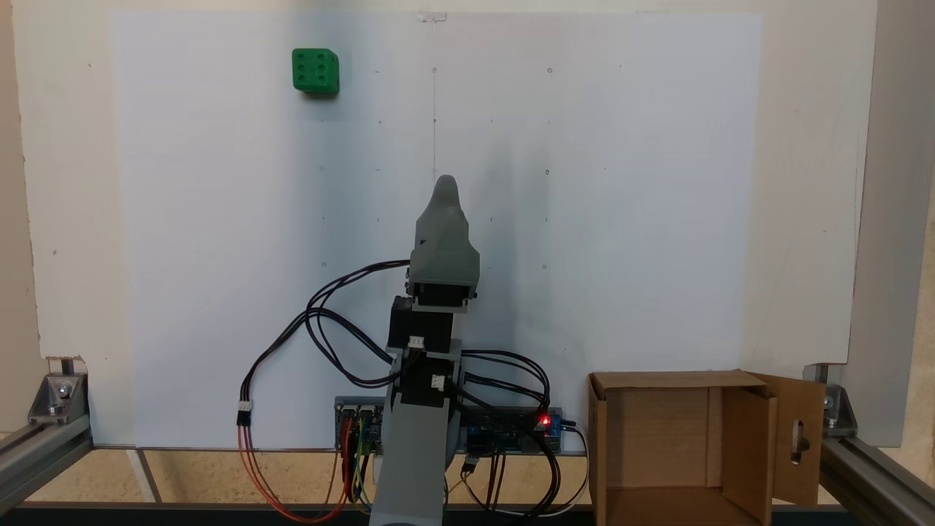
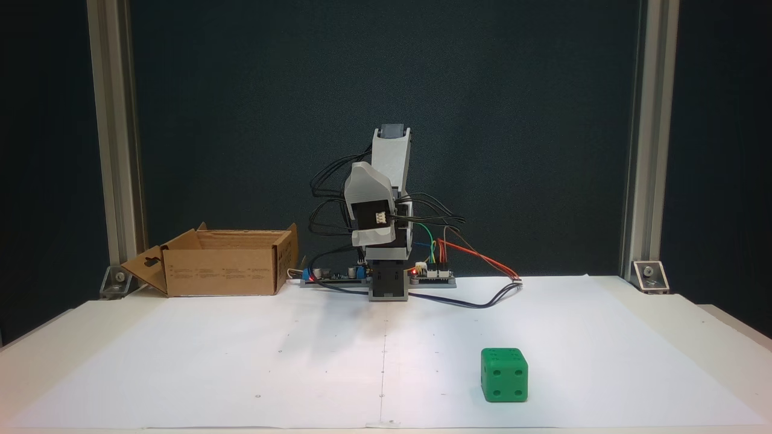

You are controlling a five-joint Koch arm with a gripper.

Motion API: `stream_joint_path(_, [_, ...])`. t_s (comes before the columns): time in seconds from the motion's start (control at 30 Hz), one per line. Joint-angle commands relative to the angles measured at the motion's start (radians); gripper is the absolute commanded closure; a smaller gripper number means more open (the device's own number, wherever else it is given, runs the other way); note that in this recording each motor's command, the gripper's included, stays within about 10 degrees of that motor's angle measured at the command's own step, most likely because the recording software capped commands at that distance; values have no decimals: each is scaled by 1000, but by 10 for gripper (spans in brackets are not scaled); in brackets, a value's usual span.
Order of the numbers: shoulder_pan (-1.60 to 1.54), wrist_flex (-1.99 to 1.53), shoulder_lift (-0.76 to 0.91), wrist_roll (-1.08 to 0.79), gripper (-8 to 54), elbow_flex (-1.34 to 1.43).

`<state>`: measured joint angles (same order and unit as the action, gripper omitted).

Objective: Grasp a green dice and put it in the bin.

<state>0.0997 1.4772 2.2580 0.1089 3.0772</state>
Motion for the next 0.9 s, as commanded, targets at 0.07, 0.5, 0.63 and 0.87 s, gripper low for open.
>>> stream_joint_path(0.07, [-72, -71, 109, -155, 10, 52])
stream_joint_path(0.5, [-72, -71, 109, -155, 10, 52])
stream_joint_path(0.63, [-67, -72, 109, -160, 10, 52])
stream_joint_path(0.87, [-51, -71, 109, -158, 10, 52])
